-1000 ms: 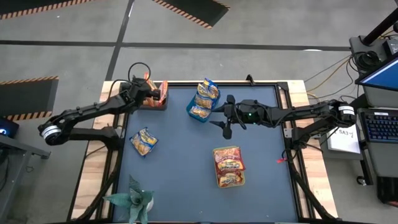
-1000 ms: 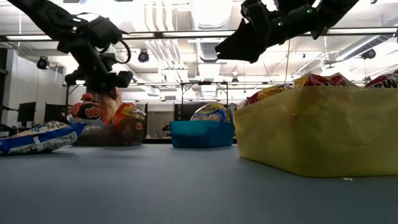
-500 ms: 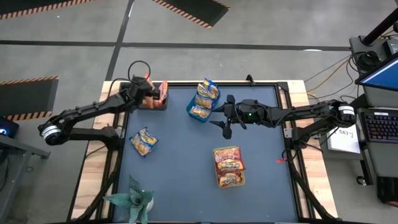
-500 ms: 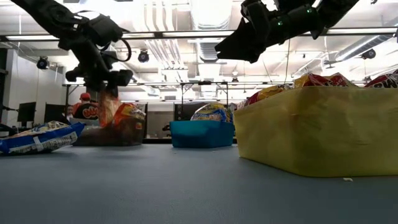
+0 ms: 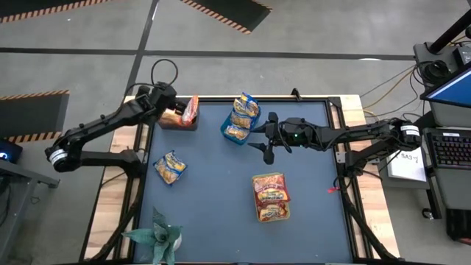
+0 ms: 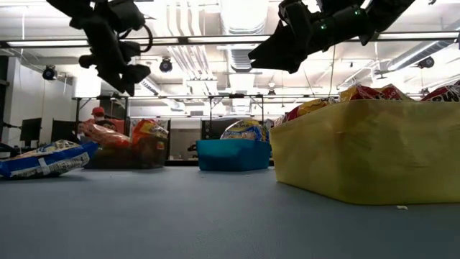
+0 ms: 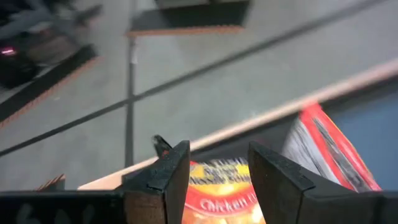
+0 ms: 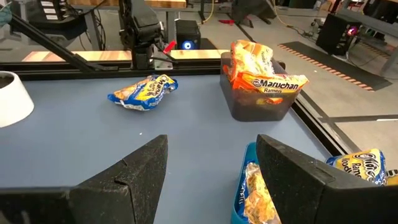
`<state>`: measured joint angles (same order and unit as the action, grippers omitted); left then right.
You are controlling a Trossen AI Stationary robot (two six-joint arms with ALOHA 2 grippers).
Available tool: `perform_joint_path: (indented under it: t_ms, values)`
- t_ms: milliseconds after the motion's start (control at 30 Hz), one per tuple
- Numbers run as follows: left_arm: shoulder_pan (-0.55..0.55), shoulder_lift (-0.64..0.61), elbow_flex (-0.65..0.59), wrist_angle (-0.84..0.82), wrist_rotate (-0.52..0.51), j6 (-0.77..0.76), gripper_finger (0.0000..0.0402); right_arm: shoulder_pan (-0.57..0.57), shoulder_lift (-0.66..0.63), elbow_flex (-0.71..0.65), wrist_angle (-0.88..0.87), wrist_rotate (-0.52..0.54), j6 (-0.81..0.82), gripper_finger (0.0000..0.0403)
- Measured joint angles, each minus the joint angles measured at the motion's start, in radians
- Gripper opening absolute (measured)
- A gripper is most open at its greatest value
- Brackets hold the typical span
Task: Sort Maruchan noodles
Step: Put the orange noodle pack into the black bin
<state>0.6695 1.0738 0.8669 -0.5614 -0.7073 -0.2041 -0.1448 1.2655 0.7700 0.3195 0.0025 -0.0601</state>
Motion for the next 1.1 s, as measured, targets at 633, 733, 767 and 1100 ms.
perform_joint_path:
  t_ms: [633,733,767,1100]
  values:
    - [0.117,0.192,-0.018,-0.084,0.122,0.004,0.0004,0.001,0.0,0.0,0.0,0.0,0.015,0.0235]
    - [0.125,0.236,-0.018,-0.085,0.122,0.002,0.0004,0.001,0.0,0.0,0.0,0.0,0.015,0.0235]
    - [0.126,0.251,-0.018,-0.084,0.122,-0.002,0.0003,0.001,0.0,0.0,0.0,0.0,0.015,0.0235]
    - [0.126,0.369,-0.018,-0.013,0.261,-0.023,0.0,0.001,0.0,0.0,0.0,0.0,0.014,0.0235]
